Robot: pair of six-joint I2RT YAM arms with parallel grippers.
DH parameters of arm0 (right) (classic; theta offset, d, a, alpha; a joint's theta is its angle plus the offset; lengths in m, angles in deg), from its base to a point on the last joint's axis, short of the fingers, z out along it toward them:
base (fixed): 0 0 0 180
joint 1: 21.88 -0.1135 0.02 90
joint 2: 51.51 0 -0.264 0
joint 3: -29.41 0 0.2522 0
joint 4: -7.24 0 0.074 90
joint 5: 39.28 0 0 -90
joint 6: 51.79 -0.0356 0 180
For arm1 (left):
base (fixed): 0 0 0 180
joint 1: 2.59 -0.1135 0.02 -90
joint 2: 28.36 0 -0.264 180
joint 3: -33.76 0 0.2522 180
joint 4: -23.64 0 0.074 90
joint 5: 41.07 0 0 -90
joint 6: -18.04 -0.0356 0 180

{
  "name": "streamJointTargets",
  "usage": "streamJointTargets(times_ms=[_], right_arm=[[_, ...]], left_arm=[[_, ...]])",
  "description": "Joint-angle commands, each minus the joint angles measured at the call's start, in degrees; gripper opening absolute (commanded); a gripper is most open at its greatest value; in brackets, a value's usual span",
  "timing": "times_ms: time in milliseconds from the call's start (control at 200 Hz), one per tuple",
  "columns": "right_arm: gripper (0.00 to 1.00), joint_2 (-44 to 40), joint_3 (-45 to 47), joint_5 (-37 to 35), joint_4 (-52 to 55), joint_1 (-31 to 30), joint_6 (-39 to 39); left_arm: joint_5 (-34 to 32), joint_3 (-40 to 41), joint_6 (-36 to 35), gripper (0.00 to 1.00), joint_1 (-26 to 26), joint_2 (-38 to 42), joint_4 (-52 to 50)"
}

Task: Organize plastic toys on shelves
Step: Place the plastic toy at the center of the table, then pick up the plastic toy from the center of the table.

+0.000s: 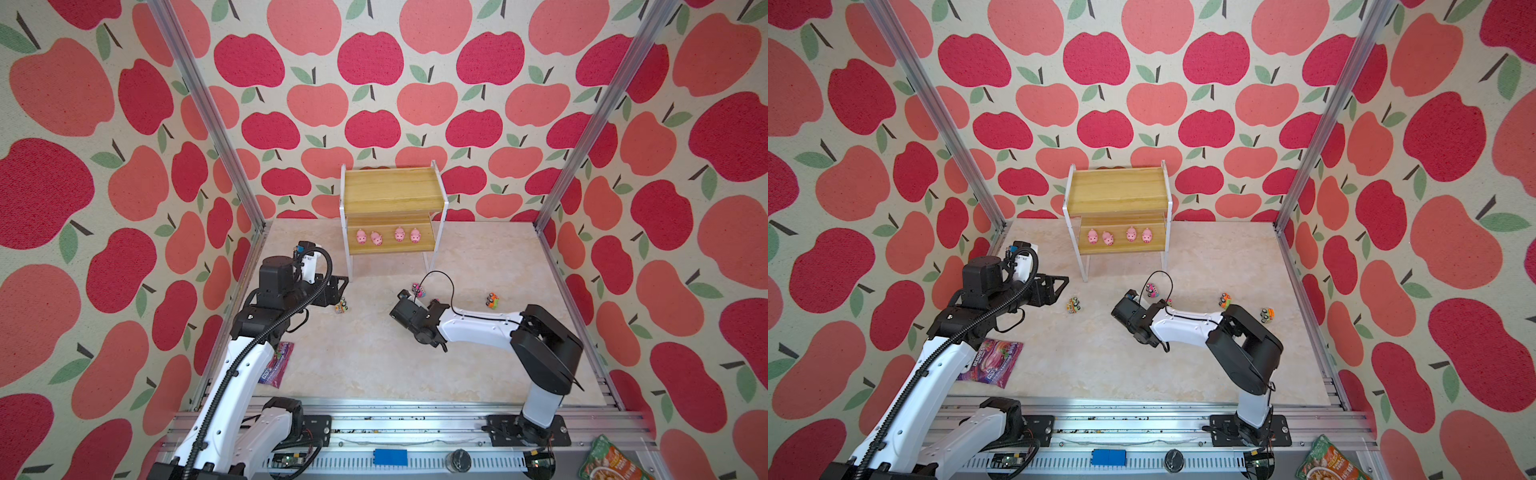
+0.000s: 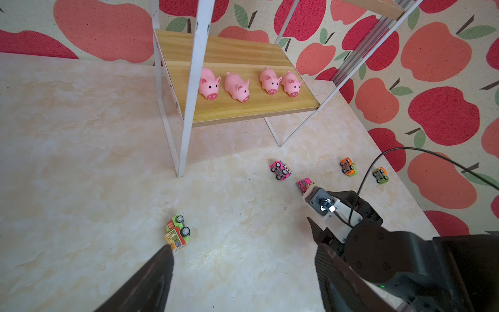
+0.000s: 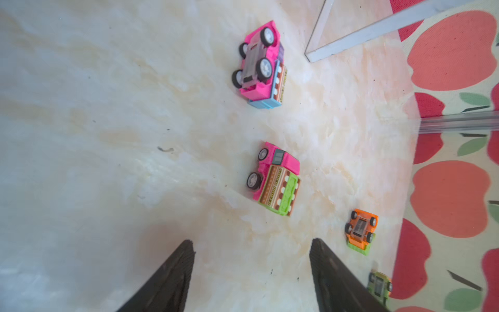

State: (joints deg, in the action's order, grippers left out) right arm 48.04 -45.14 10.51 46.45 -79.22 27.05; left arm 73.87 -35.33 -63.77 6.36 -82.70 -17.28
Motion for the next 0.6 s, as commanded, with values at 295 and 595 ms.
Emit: streamJointTargets(times_ms=[295, 595], right_arm=[[0.68, -6.5, 4.0, 28.2, -10.1, 13.0, -10.2], [0.62, -2.6, 2.3, 29.2, -8.6, 16.9, -11.7]], left_arm=[[-0.4, 0.8, -0.3, 0.85, 0.7, 0.9, 0.1], [-0.6, 0.8, -0.4, 0.85, 0.9, 0.9, 0.0]])
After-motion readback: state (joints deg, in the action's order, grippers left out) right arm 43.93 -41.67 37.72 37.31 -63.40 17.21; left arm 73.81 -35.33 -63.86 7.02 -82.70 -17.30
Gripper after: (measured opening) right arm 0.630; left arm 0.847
